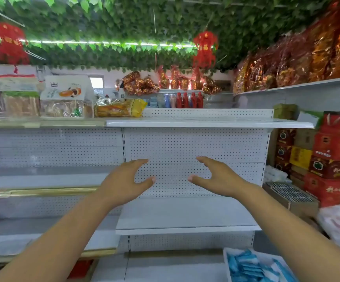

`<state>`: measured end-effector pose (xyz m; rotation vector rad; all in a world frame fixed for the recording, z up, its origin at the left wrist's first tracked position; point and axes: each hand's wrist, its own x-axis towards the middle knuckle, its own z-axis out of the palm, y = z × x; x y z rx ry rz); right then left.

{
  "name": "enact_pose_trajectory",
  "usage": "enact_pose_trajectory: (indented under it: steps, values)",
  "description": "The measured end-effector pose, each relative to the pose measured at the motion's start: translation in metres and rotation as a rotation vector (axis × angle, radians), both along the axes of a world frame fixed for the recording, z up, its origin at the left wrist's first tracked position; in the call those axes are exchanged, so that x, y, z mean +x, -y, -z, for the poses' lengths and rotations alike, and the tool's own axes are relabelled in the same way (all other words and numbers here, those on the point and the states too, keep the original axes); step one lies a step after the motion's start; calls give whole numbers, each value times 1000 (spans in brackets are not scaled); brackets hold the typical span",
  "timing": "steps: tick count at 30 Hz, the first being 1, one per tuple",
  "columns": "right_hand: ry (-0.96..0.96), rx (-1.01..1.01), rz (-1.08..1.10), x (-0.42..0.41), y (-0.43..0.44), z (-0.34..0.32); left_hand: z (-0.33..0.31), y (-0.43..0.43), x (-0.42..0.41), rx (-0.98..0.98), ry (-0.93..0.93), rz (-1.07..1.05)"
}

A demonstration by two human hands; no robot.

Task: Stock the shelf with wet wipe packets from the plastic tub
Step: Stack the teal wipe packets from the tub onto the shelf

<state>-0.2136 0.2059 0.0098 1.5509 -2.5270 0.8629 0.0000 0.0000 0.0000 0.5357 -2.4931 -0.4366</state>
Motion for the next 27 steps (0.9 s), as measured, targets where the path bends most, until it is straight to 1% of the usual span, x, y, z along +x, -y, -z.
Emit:
enact_pose_trajectory:
  steps: [5,10,14,19,27]
  values:
    - [33,40,71,-1,53,18,15,64,-6,-15,86,54]
    - [18,78,120,-19,97,27,25,117,-26,-3,89,81]
    - [-11,139,155,-48,133,33,33,160,-56,-35,113,107]
    - [-64,224,188,-94,178,49,45,219,-117,-84,153,123]
    - [-135,276,287,-184,250,49,48,292,-225,-78,166,201]
